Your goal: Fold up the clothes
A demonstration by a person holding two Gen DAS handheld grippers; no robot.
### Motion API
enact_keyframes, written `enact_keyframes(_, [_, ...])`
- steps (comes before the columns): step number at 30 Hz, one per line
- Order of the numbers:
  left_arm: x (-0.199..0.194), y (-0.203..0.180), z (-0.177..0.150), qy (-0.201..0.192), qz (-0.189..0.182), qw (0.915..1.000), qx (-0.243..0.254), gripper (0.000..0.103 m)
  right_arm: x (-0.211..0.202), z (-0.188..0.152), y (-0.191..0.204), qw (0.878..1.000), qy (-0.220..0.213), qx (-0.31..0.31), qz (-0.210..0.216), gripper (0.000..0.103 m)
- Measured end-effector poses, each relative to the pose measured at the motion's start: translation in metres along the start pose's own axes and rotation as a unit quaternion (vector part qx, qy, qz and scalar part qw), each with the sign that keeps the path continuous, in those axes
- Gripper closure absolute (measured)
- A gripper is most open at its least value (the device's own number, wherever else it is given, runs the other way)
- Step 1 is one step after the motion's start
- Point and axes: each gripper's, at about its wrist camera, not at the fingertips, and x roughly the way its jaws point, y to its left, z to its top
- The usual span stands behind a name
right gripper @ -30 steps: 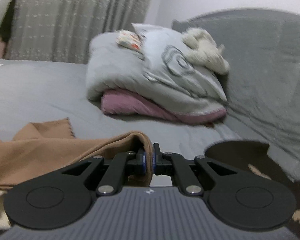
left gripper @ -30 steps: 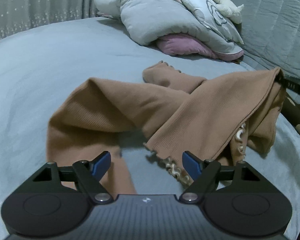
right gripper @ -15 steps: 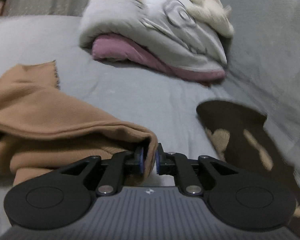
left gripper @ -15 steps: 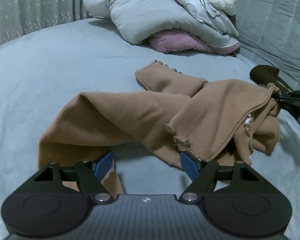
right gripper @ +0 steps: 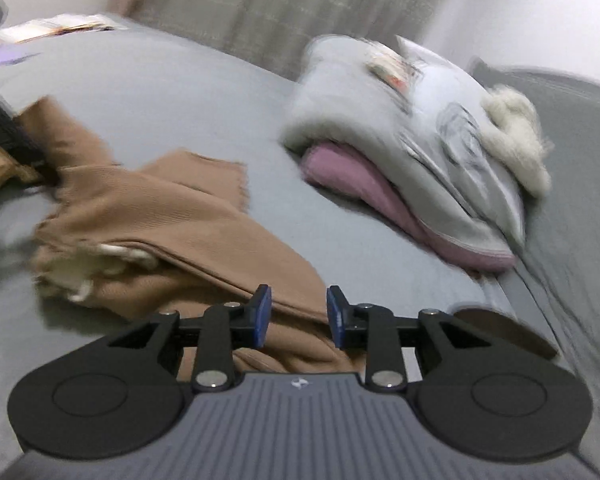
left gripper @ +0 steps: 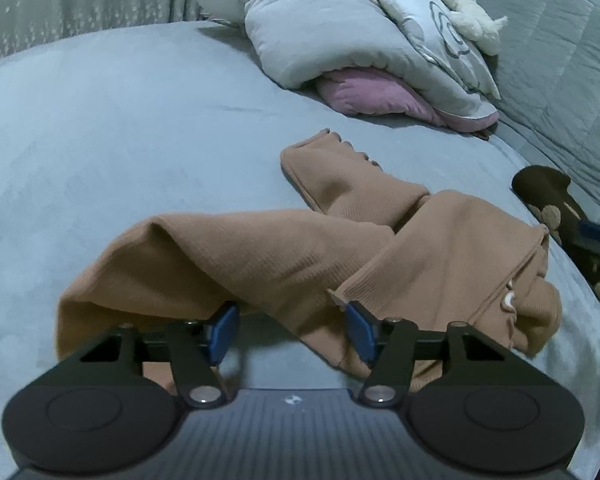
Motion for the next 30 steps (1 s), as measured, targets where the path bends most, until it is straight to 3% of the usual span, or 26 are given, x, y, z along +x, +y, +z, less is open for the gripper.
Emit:
enact_keyframes(4, [0.006, 0.002, 0.002, -0.003, -0.009, 0.9998, -0.02, 0.058, 0.019, 0.006, 0.027, 0.998, 0.011, -0.064, 0.02, 0.071])
enact_keyframes(7, [0.008, 0.004, 0.002, -0.01, -0.016, 0.9989, -0.043, 0.071, 0.035, 0.008, 0.039, 0.996, 0.013, -0.085, 0.016, 0.071])
enact_keyframes(9, [0.008, 0.007, 0.002, -0.014, -0.02, 0.9978, -0.061, 0.091, 0.04, 0.01, 0.045, 0.996, 0.008, -0.091, 0.012, 0.072])
enact_keyframes(12, [0.003, 0.011, 0.002, -0.033, -0.005, 0.9969, -0.071, 0.099, 0.044, 0.01, 0.045, 0.997, -0.002, -0.075, 0.012, 0.086])
enact_keyframes(15, [-0.006, 0.015, 0.003, -0.053, 0.008, 0.9957, -0.075, 0.101, 0.038, 0.011, 0.039, 0.999, -0.015, -0.05, -0.009, 0.096])
enact_keyframes(21, [-0.029, 0.017, 0.005, -0.094, 0.049, 0.9926, -0.059, 0.103, 0.019, 0.017, 0.011, 0.994, -0.046, 0.022, -0.098, 0.097])
enact_keyframes(23, [-0.036, 0.018, 0.007, -0.103, 0.066, 0.9916, -0.044, 0.103, 0.017, 0.016, 0.002, 0.99, -0.037, 0.039, -0.13, 0.097])
enact_keyframes(27, [-0.042, 0.02, 0.005, -0.068, 0.041, 0.9966, -0.022, 0.1, 0.022, 0.005, -0.02, 0.982, 0.004, 0.067, -0.174, 0.097])
enact_keyframes(30, [-0.04, 0.006, -0.006, -0.044, 0.023, 0.9981, 0.036, 0.096, 0.023, -0.009, -0.04, 0.975, 0.037, 0.105, -0.19, 0.097])
